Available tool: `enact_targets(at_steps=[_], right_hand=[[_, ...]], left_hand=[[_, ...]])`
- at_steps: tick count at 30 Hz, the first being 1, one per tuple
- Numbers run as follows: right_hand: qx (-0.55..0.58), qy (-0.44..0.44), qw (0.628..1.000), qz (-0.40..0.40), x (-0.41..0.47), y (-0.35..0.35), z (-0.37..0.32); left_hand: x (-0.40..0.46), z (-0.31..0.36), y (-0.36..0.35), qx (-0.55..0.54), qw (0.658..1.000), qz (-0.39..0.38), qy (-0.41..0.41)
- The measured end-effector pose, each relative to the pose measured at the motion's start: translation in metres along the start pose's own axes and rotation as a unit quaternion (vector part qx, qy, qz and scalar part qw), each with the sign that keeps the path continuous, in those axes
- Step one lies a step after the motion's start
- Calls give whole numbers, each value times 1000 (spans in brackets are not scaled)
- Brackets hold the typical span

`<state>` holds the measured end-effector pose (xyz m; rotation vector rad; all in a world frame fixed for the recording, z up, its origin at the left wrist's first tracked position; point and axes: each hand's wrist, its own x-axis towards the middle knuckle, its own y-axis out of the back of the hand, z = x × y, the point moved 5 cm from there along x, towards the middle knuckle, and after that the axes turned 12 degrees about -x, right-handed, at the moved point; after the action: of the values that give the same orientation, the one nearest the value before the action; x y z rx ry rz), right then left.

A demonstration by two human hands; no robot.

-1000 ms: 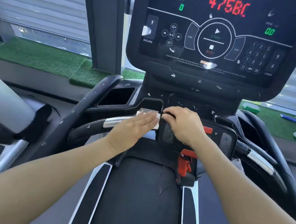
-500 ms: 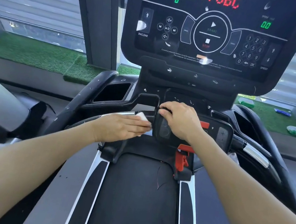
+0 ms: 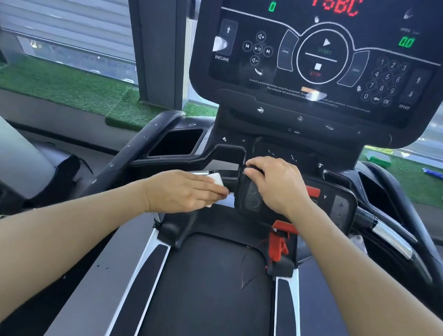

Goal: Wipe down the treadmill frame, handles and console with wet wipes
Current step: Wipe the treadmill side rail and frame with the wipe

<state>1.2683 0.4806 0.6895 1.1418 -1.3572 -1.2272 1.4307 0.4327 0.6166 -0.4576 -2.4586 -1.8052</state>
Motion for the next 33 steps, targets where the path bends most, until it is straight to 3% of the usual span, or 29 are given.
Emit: enact_targets(at_steps=[4, 8, 12, 17, 21, 26, 30, 33], right_hand=[[1, -1, 1000, -1, -1, -1, 1], [-3, -3, 1000, -5, 0, 0, 1], [-9, -1, 1000, -9, 2, -1, 1], [3, -8, 1000, -12, 1, -1, 2], [-1, -8, 1000, -9, 1, -1, 1], [-5, -16, 1000, -17, 1, 1, -1], [-2, -21, 1000, -18, 0, 2, -1], [0, -23, 1000, -16, -1, 2, -3]], left_hand=[[-33, -4, 3, -52, 994, 24, 92], [-8, -13, 9, -164, 940, 99, 283], [32, -17, 12, -238, 891, 78, 379], [-9, -5, 7, -226, 903, 121, 345], [-59, -9, -3, -211, 864, 160, 429], [22, 4, -4, -226, 871, 172, 402], [-5, 9, -12, -178, 896, 170, 370], [-41, 15, -9, -155, 856, 202, 450]])
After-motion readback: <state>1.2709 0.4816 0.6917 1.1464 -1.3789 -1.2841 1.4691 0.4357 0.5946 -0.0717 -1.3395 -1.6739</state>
